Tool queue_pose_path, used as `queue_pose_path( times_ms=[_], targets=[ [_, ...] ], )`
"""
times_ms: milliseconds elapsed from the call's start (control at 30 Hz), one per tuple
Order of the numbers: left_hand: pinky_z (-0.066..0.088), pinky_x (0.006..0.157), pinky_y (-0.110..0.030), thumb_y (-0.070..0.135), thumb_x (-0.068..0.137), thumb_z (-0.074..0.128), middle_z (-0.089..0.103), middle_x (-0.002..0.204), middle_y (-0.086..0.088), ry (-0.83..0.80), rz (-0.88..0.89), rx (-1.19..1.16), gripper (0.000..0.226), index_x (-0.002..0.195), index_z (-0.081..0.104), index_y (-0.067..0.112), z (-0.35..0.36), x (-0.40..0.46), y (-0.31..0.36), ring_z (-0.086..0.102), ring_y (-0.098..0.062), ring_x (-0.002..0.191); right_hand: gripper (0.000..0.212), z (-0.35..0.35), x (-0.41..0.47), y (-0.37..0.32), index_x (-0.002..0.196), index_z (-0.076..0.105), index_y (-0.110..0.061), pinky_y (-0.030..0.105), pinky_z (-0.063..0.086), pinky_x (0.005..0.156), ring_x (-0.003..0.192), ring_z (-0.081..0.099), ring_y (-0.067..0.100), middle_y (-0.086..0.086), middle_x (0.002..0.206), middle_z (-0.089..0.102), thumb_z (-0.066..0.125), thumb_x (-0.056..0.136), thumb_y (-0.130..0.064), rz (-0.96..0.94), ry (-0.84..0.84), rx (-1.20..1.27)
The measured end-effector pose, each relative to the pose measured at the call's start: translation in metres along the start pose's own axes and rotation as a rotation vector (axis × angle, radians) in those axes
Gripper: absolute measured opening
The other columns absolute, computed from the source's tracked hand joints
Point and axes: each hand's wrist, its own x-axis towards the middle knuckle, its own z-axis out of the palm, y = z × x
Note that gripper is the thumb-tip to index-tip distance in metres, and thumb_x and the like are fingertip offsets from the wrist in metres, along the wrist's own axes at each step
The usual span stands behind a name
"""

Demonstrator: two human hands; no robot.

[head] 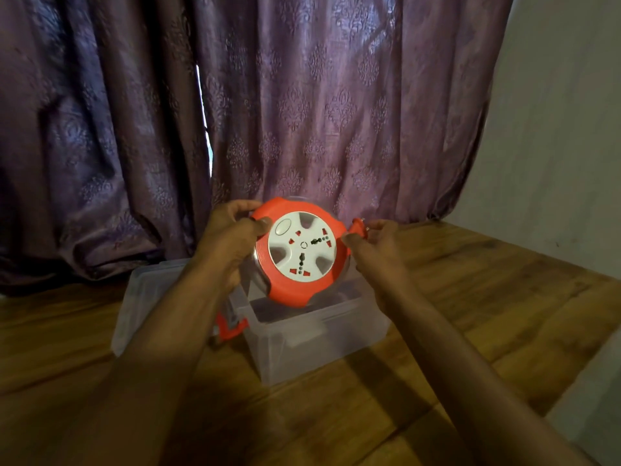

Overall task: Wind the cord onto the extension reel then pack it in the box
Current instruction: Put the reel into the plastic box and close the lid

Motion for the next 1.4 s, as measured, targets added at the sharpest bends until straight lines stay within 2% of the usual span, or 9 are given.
queue_pose_path(
  times_ms=[200, 367, 533, 667, 800, 933, 1067, 1200, 1400],
  targets=[
    [0.049, 0.055, -0.022, 0.005, 0.087, 0.063, 0.068, 0.087, -0.007, -0.024, -0.046, 0.063, 0.022, 0.107, 0.066, 0.012, 0.002, 0.001, -0.004, 0.062, -0.015, 0.068, 0.031, -0.001, -0.003, -0.004, 0.114, 0.041, -0.013, 0.051, 0.049, 0.099, 0.117, 0.058, 0.039, 0.023, 0.126, 0.058, 0.061, 0.089, -0.014, -0.087, 0.096, -0.217],
    [0.053, 0.059, -0.025, 0.005, 0.087, 0.063, 0.068, 0.086, -0.012, -0.068, -0.071, 0.147, 0.019, 0.105, 0.066, 0.007, 0.007, 0.000, -0.010, 0.062, -0.018, 0.068, 0.034, -0.008, -0.005, 0.002, 0.122, 0.047, -0.004, 0.037, 0.043, 0.084, 0.107, 0.060, 0.042, 0.027, 0.124, 0.058, 0.057, 0.091, -0.015, -0.174, 0.024, -0.558],
    [0.052, 0.058, -0.023, 0.006, 0.089, 0.062, 0.067, 0.080, -0.011, -0.108, -0.097, 0.239, 0.009, 0.095, 0.067, 0.008, 0.007, 0.000, -0.014, 0.059, -0.017, 0.066, 0.025, -0.008, -0.010, 0.006, 0.115, 0.060, -0.006, 0.040, 0.050, 0.086, 0.104, 0.063, 0.036, 0.019, 0.118, 0.066, 0.053, 0.095, -0.019, -0.293, -0.012, -0.735],
    [0.051, 0.076, -0.034, 0.006, 0.090, 0.059, 0.067, 0.092, -0.018, -0.173, -0.086, 0.396, 0.015, 0.102, 0.068, 0.005, 0.002, 0.002, -0.016, 0.059, -0.024, 0.079, 0.027, -0.007, -0.015, 0.010, 0.113, 0.063, -0.009, 0.043, 0.052, 0.088, 0.104, 0.063, 0.034, 0.016, 0.117, 0.067, 0.051, 0.097, -0.026, -0.365, 0.000, -0.836],
    [0.046, 0.066, -0.027, -0.001, 0.091, 0.050, 0.066, 0.084, -0.018, -0.235, 0.003, 0.545, 0.020, 0.095, 0.069, 0.003, -0.001, 0.004, -0.012, 0.057, -0.022, 0.072, 0.021, -0.010, -0.014, 0.011, 0.093, 0.066, -0.015, 0.034, 0.045, 0.073, 0.094, 0.065, 0.034, 0.012, 0.102, 0.071, 0.052, 0.093, -0.032, -0.331, -0.008, -0.850],
    [0.034, 0.035, -0.014, -0.015, 0.081, 0.039, 0.056, 0.056, -0.010, -0.251, -0.015, 0.606, 0.039, 0.066, 0.064, 0.011, 0.002, 0.003, -0.015, 0.045, -0.007, 0.033, 0.029, -0.009, -0.014, 0.010, 0.085, 0.069, -0.016, 0.034, 0.051, 0.073, 0.085, 0.068, 0.033, 0.010, 0.090, 0.073, 0.048, 0.093, -0.034, -0.286, -0.096, -0.918],
    [0.043, 0.048, -0.023, 0.002, 0.082, 0.054, 0.056, 0.045, -0.001, -0.345, -0.017, 0.738, 0.023, 0.068, 0.070, 0.009, 0.011, -0.001, -0.021, 0.050, -0.016, 0.041, 0.030, -0.008, -0.012, 0.007, 0.096, 0.070, -0.019, 0.041, 0.057, 0.082, 0.089, 0.068, 0.032, 0.009, 0.098, 0.073, 0.045, 0.096, -0.034, -0.256, -0.180, -0.974],
    [0.033, 0.034, -0.010, -0.003, 0.085, 0.043, 0.049, 0.033, 0.006, -0.297, -0.038, 0.650, 0.035, 0.061, 0.062, 0.013, 0.012, 0.003, -0.016, 0.043, -0.007, 0.026, 0.030, -0.009, -0.012, 0.005, 0.111, 0.069, -0.028, 0.043, 0.056, 0.091, 0.100, 0.067, 0.029, 0.004, 0.112, 0.073, 0.048, 0.093, -0.038, -0.248, -0.236, -0.970],
    [0.043, 0.045, -0.017, 0.040, 0.091, 0.056, 0.056, 0.053, 0.002, -0.375, -0.068, 0.775, 0.034, 0.070, 0.065, 0.014, 0.004, 0.008, -0.011, 0.053, -0.013, 0.047, 0.037, -0.011, -0.009, 0.002, 0.131, 0.057, -0.038, 0.046, 0.053, 0.098, 0.110, 0.067, 0.029, 0.003, 0.128, 0.070, 0.046, 0.096, -0.040, -0.216, -0.407, -1.001]
  ],
)
